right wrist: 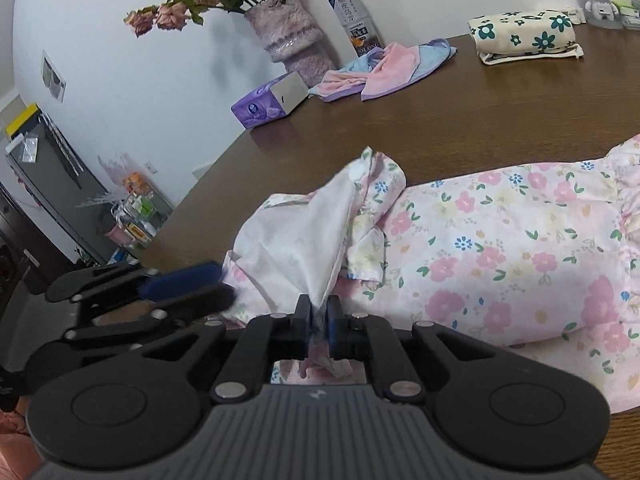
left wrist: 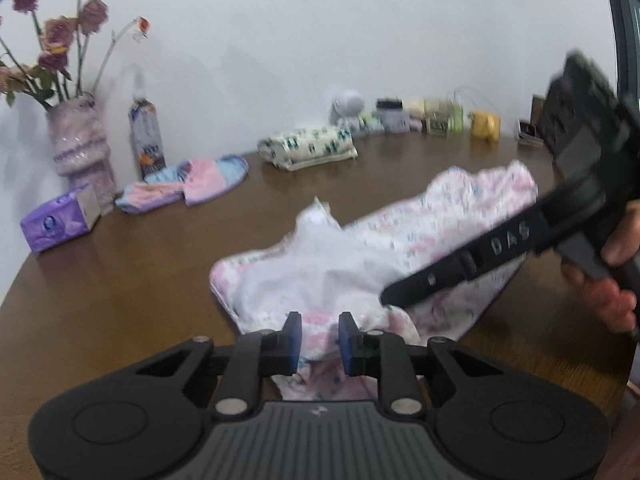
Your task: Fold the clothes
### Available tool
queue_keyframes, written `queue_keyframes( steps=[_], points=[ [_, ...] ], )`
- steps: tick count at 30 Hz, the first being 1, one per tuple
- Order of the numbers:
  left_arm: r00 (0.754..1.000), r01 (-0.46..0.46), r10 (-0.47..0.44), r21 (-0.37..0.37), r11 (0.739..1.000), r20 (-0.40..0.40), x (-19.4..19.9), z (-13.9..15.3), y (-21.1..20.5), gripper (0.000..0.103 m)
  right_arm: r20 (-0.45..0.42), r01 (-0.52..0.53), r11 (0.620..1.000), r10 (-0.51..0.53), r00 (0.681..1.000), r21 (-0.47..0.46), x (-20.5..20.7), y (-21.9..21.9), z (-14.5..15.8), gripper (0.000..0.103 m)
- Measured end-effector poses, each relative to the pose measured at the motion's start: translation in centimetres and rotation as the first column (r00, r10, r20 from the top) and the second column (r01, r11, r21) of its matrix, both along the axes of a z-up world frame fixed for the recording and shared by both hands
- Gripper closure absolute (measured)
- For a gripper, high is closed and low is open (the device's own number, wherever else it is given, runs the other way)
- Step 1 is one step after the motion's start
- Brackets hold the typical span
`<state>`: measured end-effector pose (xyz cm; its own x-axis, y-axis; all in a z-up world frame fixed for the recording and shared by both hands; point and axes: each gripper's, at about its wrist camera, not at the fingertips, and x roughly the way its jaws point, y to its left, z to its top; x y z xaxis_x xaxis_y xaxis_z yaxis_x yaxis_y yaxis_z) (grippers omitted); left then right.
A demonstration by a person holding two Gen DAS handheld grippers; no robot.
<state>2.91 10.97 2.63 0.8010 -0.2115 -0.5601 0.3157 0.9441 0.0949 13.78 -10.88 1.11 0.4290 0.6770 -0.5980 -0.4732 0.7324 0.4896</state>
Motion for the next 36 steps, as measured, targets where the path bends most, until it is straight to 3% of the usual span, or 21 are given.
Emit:
queue_keyframes(
  steps=[6, 10, 13, 15, 20, 21, 23, 25, 30, 32, 36],
  points=[
    [1.0, 0.013, -0.013, 0.031, 0.999, -0.004, -0.5, -0.6, -0.3, 0.084, 0.009, -0.009, 1.0, 0.009, 1.0, -0.015, -0.1, 0.1, -0.2, 0.094],
    [0.999, -0.007, 0.007, 0.013, 1.0, 0.036, -1.2, 0.3, 0.0, 0.082, 0.019, -0.009, 1.0, 0.01, 1.0, -0.02, -0.3, 0.0, -0.2, 0.09],
    [0.996, -0.03, 0.032, -0.031, 0.999, 0.083, -1.6, 1.7, 0.6, 0.077, 0.035, -0.005, 1.0, 0.006, 0.999, -0.021, -0.6, -0.3, 0.2, 0.074],
    [0.992, -0.058, 0.064, -0.052, 0.997, 0.112, -1.8, 2.5, 1.0, 0.072, 0.068, 0.01, 1.0, -0.008, 0.998, -0.021, -1.0, -1.0, 0.9, 0.05],
    [0.987, -0.112, 0.12, -0.076, 0.991, 0.106, -0.3, 2.7, 1.2, 0.074, 0.139, 0.071, 0.997, -0.072, 0.988, 0.009, -0.6, -2.4, 3.0, 0.041],
    [0.988, -0.114, 0.12, -0.07, 0.991, 0.095, 0.1, 2.5, 1.0, 0.074, 0.138, 0.079, 0.997, -0.08, 0.987, 0.014, -0.2, -2.1, 3.1, 0.041],
    [0.993, -0.101, 0.105, -0.054, 0.993, 0.06, 0.6, 1.8, 0.7, 0.086, 0.123, 0.084, 0.996, -0.085, 0.989, 0.016, 0.7, -1.5, 2.8, 0.042],
    [0.997, -0.079, 0.08, -0.039, 0.996, 0.021, 0.8, 1.0, 0.2, 0.088, 0.097, 0.077, 0.997, -0.078, 0.992, 0.012, 1.5, -0.7, 2.2, 0.043],
    [0.999, -0.033, 0.033, -0.035, 0.999, -0.011, 0.9, 0.4, -0.3, 0.087, 0.009, 0.061, 0.998, -0.061, 0.998, 0.002, 2.6, 0.2, 0.1, 0.083],
    [0.999, -0.034, 0.034, -0.044, 0.998, 0.005, 0.8, 1.0, 0.1, 0.086, -0.009, 0.059, 0.998, -0.059, 0.998, 0.016, 2.6, -0.3, -0.1, 0.093],
    [0.997, -0.065, 0.067, -0.054, 0.996, 0.04, 1.4, 2.3, 1.4, 0.084, -0.023, 0.039, 0.999, -0.039, 0.999, 0.003, 2.3, -0.8, 0.0, 0.092]
  ],
)
